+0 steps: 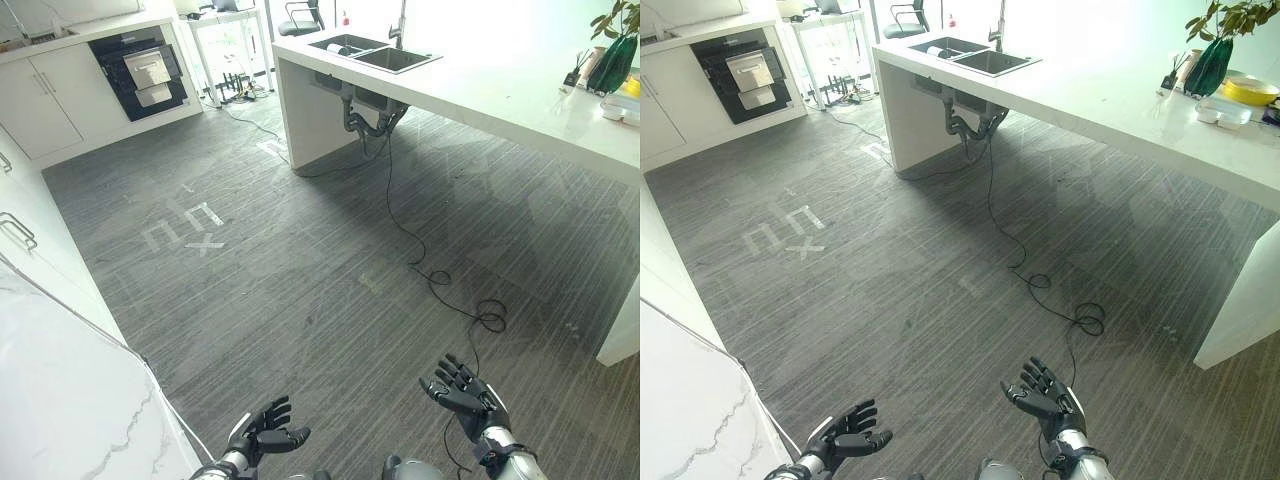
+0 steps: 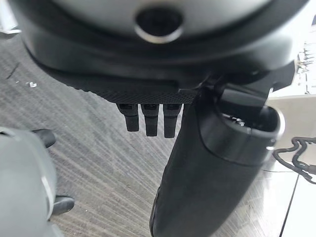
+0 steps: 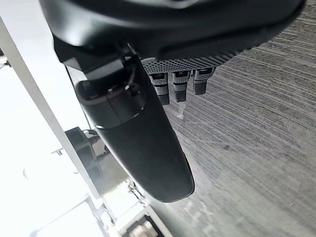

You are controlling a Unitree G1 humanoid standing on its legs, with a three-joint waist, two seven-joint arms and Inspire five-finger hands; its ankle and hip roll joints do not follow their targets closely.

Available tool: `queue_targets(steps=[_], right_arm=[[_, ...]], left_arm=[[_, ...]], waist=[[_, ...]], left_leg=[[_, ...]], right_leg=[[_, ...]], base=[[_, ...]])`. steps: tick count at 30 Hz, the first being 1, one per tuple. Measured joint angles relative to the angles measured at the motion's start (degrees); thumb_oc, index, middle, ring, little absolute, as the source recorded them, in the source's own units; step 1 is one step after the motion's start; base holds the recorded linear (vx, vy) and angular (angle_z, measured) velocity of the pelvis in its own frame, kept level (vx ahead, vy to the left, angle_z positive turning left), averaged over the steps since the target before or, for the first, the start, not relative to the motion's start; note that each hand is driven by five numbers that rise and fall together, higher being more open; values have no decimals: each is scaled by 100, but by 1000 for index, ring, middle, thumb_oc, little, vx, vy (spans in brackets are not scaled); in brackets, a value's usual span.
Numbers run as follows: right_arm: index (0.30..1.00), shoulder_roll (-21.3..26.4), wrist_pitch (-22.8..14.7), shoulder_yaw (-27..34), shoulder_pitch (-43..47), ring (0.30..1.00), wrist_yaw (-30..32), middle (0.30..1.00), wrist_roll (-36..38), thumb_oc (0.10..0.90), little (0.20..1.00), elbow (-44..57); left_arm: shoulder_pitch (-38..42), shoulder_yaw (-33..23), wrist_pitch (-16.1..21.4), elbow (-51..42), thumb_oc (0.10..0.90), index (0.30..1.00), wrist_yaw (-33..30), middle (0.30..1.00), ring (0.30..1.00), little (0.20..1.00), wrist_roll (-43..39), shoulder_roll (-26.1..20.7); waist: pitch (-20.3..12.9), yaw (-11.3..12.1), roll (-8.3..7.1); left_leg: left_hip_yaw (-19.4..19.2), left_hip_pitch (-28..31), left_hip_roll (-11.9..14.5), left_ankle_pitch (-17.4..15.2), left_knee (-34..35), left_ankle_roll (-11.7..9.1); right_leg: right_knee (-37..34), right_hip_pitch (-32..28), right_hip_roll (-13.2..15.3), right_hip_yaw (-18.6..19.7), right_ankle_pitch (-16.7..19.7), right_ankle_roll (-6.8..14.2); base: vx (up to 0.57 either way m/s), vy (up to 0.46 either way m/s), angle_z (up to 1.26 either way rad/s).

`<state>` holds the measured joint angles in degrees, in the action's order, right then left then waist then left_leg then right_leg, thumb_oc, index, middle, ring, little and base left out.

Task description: Place the dishes in the dishwasher.

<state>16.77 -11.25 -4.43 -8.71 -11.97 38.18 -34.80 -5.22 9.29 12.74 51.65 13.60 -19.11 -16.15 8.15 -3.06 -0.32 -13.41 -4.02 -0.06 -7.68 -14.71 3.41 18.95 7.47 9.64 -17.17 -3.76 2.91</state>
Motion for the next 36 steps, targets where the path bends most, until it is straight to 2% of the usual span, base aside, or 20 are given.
queue_targets(steps=[9, 13, 14, 19, 23, 27, 29, 30, 31, 32, 33, 34, 35, 36], right_arm=[[900, 65, 0, -11, 133, 900, -73, 900, -226, 800, 900, -418], [900, 65, 36, -102, 207, 900, 4, 900, -345, 800, 900, -731], [900, 56, 32, -163, 274, 900, 23, 900, -347, 800, 900, -960], [900, -68, -36, -225, 230, 900, 160, 900, -382, 800, 900, -1277], [900, -66, -95, -278, 202, 900, 149, 900, -393, 800, 900, -1271], [900, -9, 121, -311, 204, 900, -189, 900, -448, 800, 900, -1243], [900, 97, 199, -550, 209, 900, -275, 900, -546, 800, 900, -1112], [900, 85, 213, -581, 251, 900, -329, 900, -554, 800, 900, -1097], [900, 96, 244, -592, 338, 900, -358, 900, -554, 800, 900, -1134], [900, 142, 292, -591, 462, 900, -421, 900, -556, 800, 900, -1240], [900, 180, 297, -548, 524, 900, -447, 900, -558, 800, 900, -1288], [900, 213, 294, -457, 559, 900, -470, 900, -614, 800, 900, -1310], [900, 262, 299, -350, 610, 900, -471, 900, -662, 800, 900, -1337], [900, 303, 300, -349, 666, 900, -497, 900, -672, 800, 900, -1333]], left_arm=[[-12, -35, 211, 21, 800, 900, -538, 900, 900, 900, 421, -75], [86, -28, 230, 541, 800, 900, -757, 900, 900, 900, 677, -56], [108, 176, 225, 731, 800, 900, -852, 900, 900, 900, 807, -20], [114, 68, 94, 873, 800, 900, -830, 900, 900, 900, 594, 352], [204, 151, 99, 719, 800, 900, -831, 900, 900, 900, 575, 367], [211, 33, 60, 346, 800, 900, -781, 900, 900, 900, 350, 332], [218, -32, 54, 347, 800, 900, -738, 900, 900, 900, 254, 323], [306, -69, 52, 347, 800, 900, -651, 900, 900, 900, 122, 287], [458, -76, 36, 343, 800, 900, -630, 900, 900, 900, 121, 265], [483, -63, 18, 271, 800, 900, -564, 900, 900, 900, 124, 278], [431, -52, 17, 168, 800, 900, -511, 900, 900, 900, 129, 301], [380, 5, 15, 134, 800, 900, -429, 900, 900, 900, 122, 369], [386, 80, 12, 135, 800, 900, -398, 900, 900, 900, 123, 404], [380, 86, 9, 141, 800, 900, -391, 900, 900, 900, 123, 449]], waist=[[-61, 31, 12], [-151, 40, -35], [-161, 29, -51], [-174, 0, -69], [-174, -48, -69], [-150, -90, -40], [-78, -35, -118], [52, 23, -227], [272, 55, -322], [415, 186, -350], [464, 193, -332], [577, 198, -238], [673, 177, -34], [784, 197, 102]], left_leg=[[103, -80, 5, 8, -51, -54], [128, -91, 7, 2, -53, -66], [139, -92, 8, 2, -54, -68], [142, -93, 22, -7, -55, -81], [122, -91, 80, 2, -57, -113], [122, -18, 121, 39, 50, -223], [58, 161, 78, 113, 189, -379], [54, 66, 92, 128, -277, -523], [109, -344, 147, 85, -1053, -630], [73, -630, 179, -13, -1268, -703], [-11, -694, 205, -20, -921, -695], [-139, -840, 306, 56, -329, -725], [-213, -1021, 506, 172, -132, -826], [-283, -1141, 714, 309, 149, -900]], right_leg=[[30, 6, 0, -83, 5, -15], [19, 0, -3, -110, 2, -15], [18, 0, -3, -113, 0, -11], [20, 0, -19, -106, -41, 31], [11, 11, -93, -69, -61, -1], [79, 26, -162, -55, -199, -151], [381, 88, -169, 57, -496, -274], [504, 114, -143, 220, -646, -401], [537, 33, -135, 260, -693, -478], [509, 13, -141, 288, -673, -476], [475, 20, -159, 278, -678, -484], [403, -60, -278, 284, -682, -484], [228, -202, -454, 270, -685, -491], [82, -332, -596, 259, -685, -495]], base=[[14, -34, 6], [15, -80, 3], [47, -138, 1], [39, -109, -1], [41, -126, -5], [173, -115, -3], [162, -65, -11], [179, 82, 13], [241, 119, 11], [345, 197, 8], [389, 184, -5], [407, 215, 8], [403, 187, 1], [425, 205, -8]])
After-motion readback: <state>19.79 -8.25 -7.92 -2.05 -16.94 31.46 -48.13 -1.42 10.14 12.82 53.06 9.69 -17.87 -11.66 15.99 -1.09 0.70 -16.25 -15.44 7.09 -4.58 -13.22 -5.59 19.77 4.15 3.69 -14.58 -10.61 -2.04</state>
